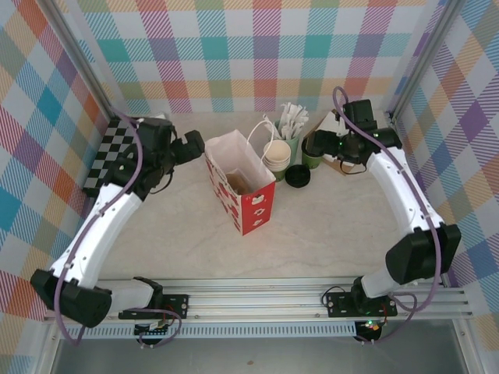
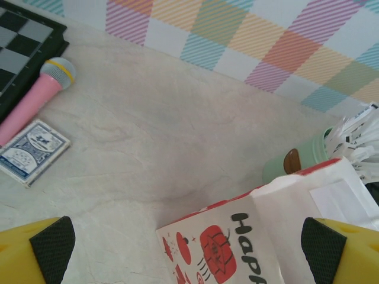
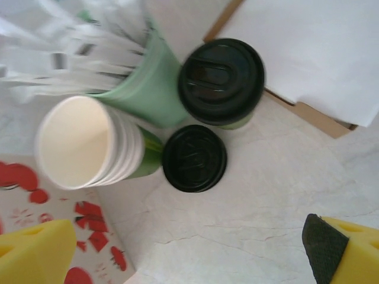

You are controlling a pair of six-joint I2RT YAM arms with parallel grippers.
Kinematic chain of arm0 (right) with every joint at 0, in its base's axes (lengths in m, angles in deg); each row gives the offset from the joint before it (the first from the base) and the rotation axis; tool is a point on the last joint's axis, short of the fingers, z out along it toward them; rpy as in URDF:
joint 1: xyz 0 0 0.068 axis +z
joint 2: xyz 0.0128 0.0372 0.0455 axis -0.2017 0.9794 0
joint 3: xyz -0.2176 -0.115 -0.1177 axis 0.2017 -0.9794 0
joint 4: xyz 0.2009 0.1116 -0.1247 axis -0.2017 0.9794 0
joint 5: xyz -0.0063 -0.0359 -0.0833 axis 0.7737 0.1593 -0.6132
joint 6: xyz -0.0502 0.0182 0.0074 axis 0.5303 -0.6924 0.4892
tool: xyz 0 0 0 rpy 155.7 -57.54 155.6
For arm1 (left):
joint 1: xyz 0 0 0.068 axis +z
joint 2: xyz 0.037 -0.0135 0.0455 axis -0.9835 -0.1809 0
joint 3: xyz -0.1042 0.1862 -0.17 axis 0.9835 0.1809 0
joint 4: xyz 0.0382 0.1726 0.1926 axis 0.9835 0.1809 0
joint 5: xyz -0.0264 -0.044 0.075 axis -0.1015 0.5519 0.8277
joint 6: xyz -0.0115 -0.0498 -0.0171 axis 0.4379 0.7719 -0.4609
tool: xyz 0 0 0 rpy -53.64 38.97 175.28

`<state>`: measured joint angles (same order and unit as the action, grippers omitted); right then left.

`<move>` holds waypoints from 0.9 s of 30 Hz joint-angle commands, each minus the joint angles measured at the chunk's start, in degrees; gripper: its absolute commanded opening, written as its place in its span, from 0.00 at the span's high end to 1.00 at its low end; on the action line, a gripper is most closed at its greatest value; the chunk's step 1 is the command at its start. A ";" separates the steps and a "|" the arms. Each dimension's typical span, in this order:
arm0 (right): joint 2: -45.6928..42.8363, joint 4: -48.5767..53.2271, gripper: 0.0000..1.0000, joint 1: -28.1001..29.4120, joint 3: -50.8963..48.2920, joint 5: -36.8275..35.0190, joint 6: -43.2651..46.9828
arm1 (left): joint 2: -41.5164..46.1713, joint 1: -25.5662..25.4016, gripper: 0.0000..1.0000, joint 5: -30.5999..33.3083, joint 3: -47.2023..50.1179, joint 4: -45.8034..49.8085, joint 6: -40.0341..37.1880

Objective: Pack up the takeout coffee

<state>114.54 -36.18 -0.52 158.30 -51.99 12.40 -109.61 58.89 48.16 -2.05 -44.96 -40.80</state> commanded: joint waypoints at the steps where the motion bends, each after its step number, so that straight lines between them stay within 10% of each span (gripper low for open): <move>1: 4.10 -3.18 0.00 -2.08 0.32 3.14 2.82 | 3.76 0.91 0.00 3.29 2.49 -2.73 -1.07; 27: 30.32 -4.13 0.00 -3.83 18.26 3.83 5.96 | 6.53 0.91 0.00 8.45 7.92 1.07 8.03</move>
<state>144.11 -41.76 -4.11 174.37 -49.06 17.88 -103.28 59.06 55.07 7.86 -44.77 -33.61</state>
